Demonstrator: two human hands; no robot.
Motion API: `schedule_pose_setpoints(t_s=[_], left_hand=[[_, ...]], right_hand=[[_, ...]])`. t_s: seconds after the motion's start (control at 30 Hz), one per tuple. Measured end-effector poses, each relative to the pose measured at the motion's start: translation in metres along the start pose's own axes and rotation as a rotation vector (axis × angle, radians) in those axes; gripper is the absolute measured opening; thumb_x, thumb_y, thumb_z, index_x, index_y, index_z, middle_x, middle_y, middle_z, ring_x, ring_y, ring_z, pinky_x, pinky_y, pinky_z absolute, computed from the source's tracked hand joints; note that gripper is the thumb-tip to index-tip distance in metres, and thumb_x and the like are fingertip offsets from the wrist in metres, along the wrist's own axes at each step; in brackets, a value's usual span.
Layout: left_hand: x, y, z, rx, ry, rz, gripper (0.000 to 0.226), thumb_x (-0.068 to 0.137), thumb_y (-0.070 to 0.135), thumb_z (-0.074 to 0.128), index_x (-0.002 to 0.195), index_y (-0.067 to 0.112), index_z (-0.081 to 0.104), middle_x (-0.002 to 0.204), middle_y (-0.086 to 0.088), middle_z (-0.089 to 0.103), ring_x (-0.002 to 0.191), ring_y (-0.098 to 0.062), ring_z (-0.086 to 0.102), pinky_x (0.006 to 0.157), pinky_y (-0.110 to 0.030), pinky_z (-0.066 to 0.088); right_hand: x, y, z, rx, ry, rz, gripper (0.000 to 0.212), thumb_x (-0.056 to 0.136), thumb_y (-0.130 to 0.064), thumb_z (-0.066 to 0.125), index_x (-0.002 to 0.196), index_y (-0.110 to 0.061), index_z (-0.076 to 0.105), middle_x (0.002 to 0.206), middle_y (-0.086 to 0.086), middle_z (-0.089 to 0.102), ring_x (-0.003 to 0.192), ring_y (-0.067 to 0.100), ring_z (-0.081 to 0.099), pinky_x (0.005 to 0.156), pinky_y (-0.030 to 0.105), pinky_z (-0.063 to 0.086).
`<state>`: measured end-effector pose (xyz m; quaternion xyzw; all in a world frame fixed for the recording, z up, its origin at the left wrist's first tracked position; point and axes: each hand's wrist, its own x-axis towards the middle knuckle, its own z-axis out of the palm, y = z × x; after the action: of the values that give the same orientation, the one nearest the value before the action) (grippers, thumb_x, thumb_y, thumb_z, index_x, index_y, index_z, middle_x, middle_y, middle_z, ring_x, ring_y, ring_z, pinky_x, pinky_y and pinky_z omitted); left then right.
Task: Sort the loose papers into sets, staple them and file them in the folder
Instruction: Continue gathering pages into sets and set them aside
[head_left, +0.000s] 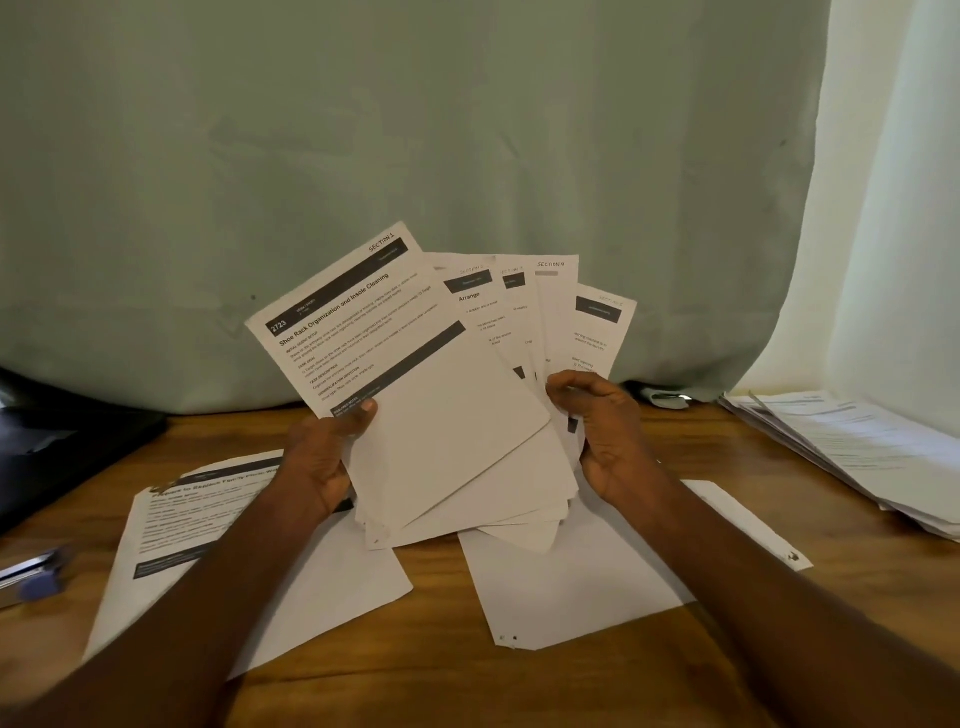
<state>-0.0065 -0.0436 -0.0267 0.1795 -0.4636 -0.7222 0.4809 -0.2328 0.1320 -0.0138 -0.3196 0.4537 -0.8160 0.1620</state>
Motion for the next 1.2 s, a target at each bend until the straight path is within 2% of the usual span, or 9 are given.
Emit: schedule_pose_setpoints(t_s=[0.13, 0.27, 0.37, 0.6, 0.77, 0.87, 0.93, 1.07, 1.2], left_hand=[[-0.001, 0.001, 0.003, 0.018, -0.033, 0.026, 0.047, 0.091, -0.005, 0.068, 0.134, 0.012, 0.062, 0.129, -0.014, 0.069, 0.112, -0.03, 0.068, 0.087, -0.045, 0.058], [-0.005, 0.001, 0.005, 0.031, -0.115, 0.001, 0.045, 0.087, -0.001, 0.07, 0.128, 0.017, 0.065, 0.113, -0.008, 0.076, 0.099, -0.024, 0.075, 0.07, -0.038, 0.063], [-0.005, -0.003, 0.008, 0.048, -0.151, -0.047, 0.044, 0.085, 0.002, 0.071, 0.125, 0.019, 0.068, 0.117, -0.01, 0.076, 0.101, -0.026, 0.075, 0.073, -0.042, 0.064], [-0.004, -0.008, 0.011, 0.037, -0.081, -0.017, 0.052, 0.092, 0.0, 0.069, 0.142, 0.012, 0.058, 0.135, -0.015, 0.067, 0.125, -0.037, 0.063, 0.106, -0.062, 0.048], [-0.002, -0.006, 0.01, 0.025, -0.046, 0.012, 0.051, 0.093, -0.003, 0.066, 0.142, 0.008, 0.057, 0.137, -0.019, 0.064, 0.126, -0.039, 0.06, 0.105, -0.06, 0.049], [0.002, -0.006, 0.008, 0.01, -0.034, 0.003, 0.049, 0.093, -0.002, 0.067, 0.14, 0.009, 0.058, 0.137, -0.018, 0.065, 0.127, -0.04, 0.06, 0.107, -0.061, 0.047], [0.004, -0.006, 0.007, 0.007, -0.031, -0.005, 0.049, 0.092, -0.001, 0.07, 0.138, 0.011, 0.06, 0.134, -0.016, 0.067, 0.125, -0.039, 0.062, 0.107, -0.061, 0.048], [0.006, -0.007, 0.006, 0.009, -0.042, -0.012, 0.041, 0.089, 0.0, 0.072, 0.126, 0.016, 0.067, 0.125, -0.013, 0.072, 0.114, -0.034, 0.069, 0.093, -0.053, 0.057], [0.008, -0.009, 0.005, 0.007, -0.044, 0.011, 0.036, 0.086, 0.001, 0.074, 0.116, 0.022, 0.07, 0.116, -0.007, 0.076, 0.098, -0.023, 0.074, 0.072, -0.038, 0.061]], right_hand=[[0.003, -0.002, -0.001, -0.004, 0.018, 0.01, 0.036, 0.084, 0.016, 0.067, 0.069, -0.015, 0.078, 0.106, 0.004, 0.076, 0.094, 0.023, 0.069, 0.077, 0.029, 0.057], [0.004, -0.006, -0.002, 0.009, 0.027, 0.03, 0.044, 0.084, 0.017, 0.064, 0.061, -0.018, 0.077, 0.091, 0.004, 0.075, 0.088, 0.023, 0.068, 0.074, 0.027, 0.057], [0.003, -0.009, -0.004, 0.032, 0.019, 0.051, 0.044, 0.084, 0.018, 0.064, 0.06, -0.017, 0.077, 0.092, 0.007, 0.074, 0.091, 0.026, 0.067, 0.079, 0.03, 0.057], [-0.002, -0.014, -0.003, 0.066, 0.003, 0.048, 0.014, 0.088, 0.004, 0.072, 0.093, -0.009, 0.077, 0.12, 0.004, 0.074, 0.11, 0.028, 0.069, 0.092, 0.042, 0.059], [-0.004, -0.02, -0.002, 0.157, -0.032, 0.035, 0.029, 0.093, 0.006, 0.055, 0.097, -0.012, 0.077, 0.121, -0.004, 0.074, 0.098, 0.021, 0.075, 0.073, 0.034, 0.061], [-0.002, -0.022, -0.001, 0.102, 0.019, 0.004, 0.031, 0.093, 0.008, 0.055, 0.097, -0.015, 0.076, 0.126, -0.001, 0.072, 0.107, 0.028, 0.072, 0.086, 0.044, 0.062], [0.0, -0.024, -0.001, 0.111, 0.043, 0.001, 0.031, 0.093, 0.007, 0.056, 0.097, -0.016, 0.076, 0.125, 0.0, 0.073, 0.114, 0.033, 0.069, 0.09, 0.045, 0.06], [-0.001, -0.029, -0.001, 0.165, 0.015, 0.037, 0.031, 0.093, 0.008, 0.055, 0.1, -0.015, 0.075, 0.128, 0.003, 0.072, 0.109, 0.033, 0.071, 0.07, 0.034, 0.062], [-0.003, -0.028, -0.001, 0.389, 0.012, 0.062, 0.056, 0.09, 0.011, 0.057, 0.133, -0.024, 0.063, 0.131, 0.009, 0.069, 0.113, 0.034, 0.07, 0.089, 0.05, 0.06]])
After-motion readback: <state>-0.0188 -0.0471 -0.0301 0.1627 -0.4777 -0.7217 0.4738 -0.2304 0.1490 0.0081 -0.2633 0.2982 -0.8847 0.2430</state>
